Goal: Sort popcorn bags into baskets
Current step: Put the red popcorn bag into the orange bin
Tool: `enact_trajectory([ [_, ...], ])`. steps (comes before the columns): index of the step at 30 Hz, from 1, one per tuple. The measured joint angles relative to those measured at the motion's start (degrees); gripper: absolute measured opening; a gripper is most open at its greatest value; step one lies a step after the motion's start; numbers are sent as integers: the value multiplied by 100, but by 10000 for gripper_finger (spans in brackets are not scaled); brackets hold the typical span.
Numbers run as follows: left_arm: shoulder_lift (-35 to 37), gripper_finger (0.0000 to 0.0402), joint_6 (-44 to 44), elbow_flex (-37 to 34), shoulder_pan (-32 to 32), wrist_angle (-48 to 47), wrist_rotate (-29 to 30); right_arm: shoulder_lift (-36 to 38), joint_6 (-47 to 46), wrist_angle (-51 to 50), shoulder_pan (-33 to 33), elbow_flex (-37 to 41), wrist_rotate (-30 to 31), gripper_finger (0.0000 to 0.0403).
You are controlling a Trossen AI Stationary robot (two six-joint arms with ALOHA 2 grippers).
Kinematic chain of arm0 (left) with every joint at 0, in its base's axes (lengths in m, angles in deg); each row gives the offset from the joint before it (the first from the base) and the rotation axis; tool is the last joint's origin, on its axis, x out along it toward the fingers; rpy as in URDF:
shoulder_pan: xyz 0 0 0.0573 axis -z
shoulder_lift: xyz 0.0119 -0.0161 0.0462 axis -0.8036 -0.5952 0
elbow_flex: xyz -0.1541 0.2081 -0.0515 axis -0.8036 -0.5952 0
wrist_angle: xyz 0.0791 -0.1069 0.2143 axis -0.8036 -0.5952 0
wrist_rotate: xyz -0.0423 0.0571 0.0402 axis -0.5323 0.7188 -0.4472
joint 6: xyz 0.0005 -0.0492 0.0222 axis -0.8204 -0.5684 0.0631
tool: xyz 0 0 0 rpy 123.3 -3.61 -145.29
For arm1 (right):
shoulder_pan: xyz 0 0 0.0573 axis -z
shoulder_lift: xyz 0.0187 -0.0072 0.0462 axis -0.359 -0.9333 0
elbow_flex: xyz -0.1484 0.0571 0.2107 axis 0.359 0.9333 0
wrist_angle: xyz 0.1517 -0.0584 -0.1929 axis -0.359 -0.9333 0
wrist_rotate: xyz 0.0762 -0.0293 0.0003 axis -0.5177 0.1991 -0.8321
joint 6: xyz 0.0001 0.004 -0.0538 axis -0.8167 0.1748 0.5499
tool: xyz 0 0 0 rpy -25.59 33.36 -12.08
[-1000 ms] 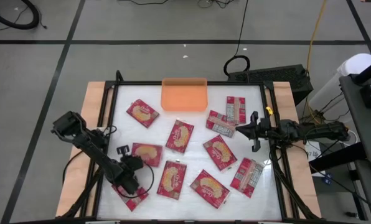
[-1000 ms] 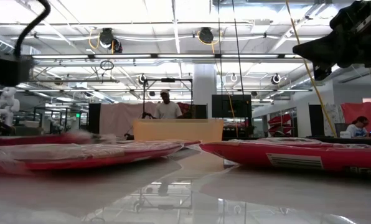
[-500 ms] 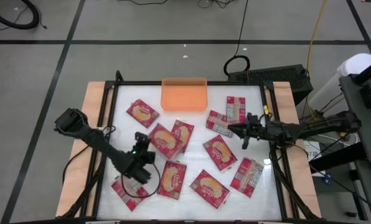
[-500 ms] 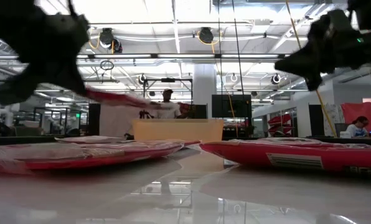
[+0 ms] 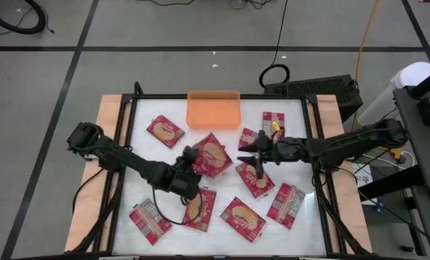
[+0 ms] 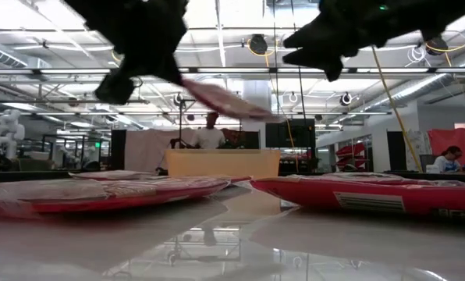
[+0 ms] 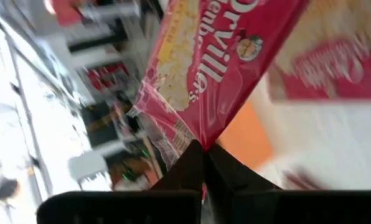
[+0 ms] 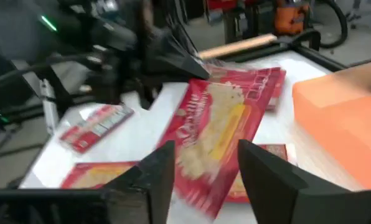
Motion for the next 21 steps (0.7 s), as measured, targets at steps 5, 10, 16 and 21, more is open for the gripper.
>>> enact_trajectory([
  [5,2,3,2039,36,47,1925,-243,-161,368,-60,38,-199,-147,206],
  [10,3,5,3088,36,141,2959,-717,-115,347,135,34,-199,-441,227],
  [16,7,5,3405,36,53,3265,-909,-174,194,175,84,-199,-423,240],
  [21,7,4,3255,36,-62,3086,-954,-76,-40,130,231,-205,-233,239],
])
